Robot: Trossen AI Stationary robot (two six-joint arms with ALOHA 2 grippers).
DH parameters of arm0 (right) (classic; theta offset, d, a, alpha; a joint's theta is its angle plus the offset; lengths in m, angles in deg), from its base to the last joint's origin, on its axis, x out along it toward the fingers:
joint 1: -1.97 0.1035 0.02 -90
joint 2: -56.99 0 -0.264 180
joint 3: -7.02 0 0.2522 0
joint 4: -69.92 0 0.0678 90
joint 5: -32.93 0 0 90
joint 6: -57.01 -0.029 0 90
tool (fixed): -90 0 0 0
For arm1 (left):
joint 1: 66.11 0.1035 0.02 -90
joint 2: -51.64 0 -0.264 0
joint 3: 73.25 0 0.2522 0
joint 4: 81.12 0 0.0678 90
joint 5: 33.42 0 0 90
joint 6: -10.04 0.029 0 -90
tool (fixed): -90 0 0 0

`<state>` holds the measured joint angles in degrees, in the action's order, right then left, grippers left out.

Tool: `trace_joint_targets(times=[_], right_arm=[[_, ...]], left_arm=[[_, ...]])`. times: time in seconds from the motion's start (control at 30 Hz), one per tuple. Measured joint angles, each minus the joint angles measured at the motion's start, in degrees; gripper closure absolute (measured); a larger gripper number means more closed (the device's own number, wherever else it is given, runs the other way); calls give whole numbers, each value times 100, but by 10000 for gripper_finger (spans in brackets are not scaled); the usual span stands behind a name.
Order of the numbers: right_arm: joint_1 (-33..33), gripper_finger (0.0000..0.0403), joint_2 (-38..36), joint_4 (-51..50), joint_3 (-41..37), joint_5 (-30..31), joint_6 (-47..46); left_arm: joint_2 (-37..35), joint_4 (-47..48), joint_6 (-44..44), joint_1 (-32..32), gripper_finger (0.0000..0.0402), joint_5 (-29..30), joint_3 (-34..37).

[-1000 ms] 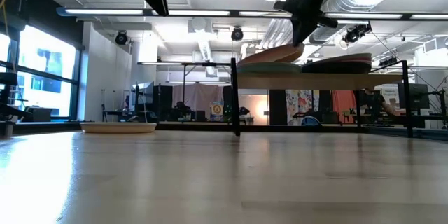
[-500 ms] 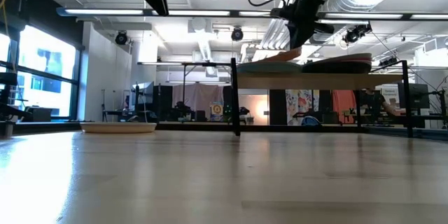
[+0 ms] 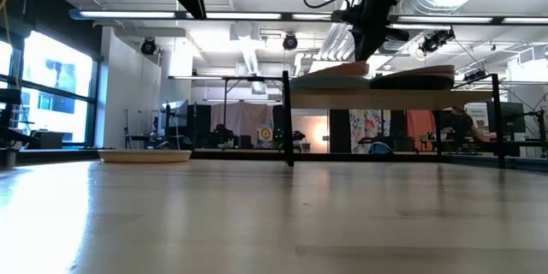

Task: Place and stack plates onto a shelf
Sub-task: Stack the brown plate on top of the light blue plate on the shelf, then adjust the left stacked plates on the shelf

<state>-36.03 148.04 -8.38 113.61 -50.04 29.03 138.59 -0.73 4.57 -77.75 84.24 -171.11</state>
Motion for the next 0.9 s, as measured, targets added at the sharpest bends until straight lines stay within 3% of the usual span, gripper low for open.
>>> trace_joint_targets(times=[0.17, 0.33, 0.67, 0.9], right_arm=[[15, 336, 0, 4, 0, 4, 0], [15, 315, 0, 4, 0, -32, 0], [329, 313, -79, -136, 9, -1631, 0], [1294, 314, -78, -5, 9, -1908, 93]], left_arm=[[0, 0, 4, 0, 296, 0, 0], [0, 0, 7, -1, 296, 0, 0], [0, 7, -197, -2, 296, -2, 0], [1, 37, -621, -2, 296, -2, 0]])
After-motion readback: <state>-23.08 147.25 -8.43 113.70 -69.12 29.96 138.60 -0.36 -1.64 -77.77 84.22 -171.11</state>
